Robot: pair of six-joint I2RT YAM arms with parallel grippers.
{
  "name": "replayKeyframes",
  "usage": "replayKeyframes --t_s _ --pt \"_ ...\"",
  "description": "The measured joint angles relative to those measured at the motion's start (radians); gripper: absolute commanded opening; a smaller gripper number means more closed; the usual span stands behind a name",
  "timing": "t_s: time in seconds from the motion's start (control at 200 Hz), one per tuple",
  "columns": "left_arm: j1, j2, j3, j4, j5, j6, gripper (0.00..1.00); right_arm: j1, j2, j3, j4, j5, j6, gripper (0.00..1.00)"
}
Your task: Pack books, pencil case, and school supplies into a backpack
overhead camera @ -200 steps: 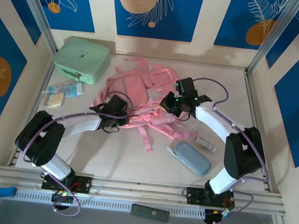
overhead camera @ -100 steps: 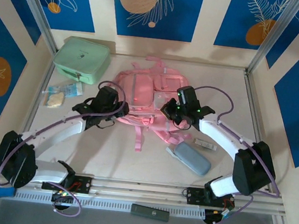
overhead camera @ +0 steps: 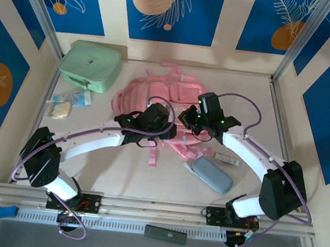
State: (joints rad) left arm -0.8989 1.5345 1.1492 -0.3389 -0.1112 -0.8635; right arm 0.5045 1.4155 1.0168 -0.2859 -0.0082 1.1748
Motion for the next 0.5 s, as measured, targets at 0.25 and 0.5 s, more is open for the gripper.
replayKeyframes --t_s 0.25,0.5 --pt "0.019 0.001 -0.047 -0.023 -0.083 -0.004 0.46 -0.005 0.102 0.004 -0.056 -0.009 0.04 0.46" --pt "0.04 -0.002 -0.095 -0.026 -0.1 -0.011 0.46 0.0 0.263 0.089 -0.078 -0.018 0.09 0.5"
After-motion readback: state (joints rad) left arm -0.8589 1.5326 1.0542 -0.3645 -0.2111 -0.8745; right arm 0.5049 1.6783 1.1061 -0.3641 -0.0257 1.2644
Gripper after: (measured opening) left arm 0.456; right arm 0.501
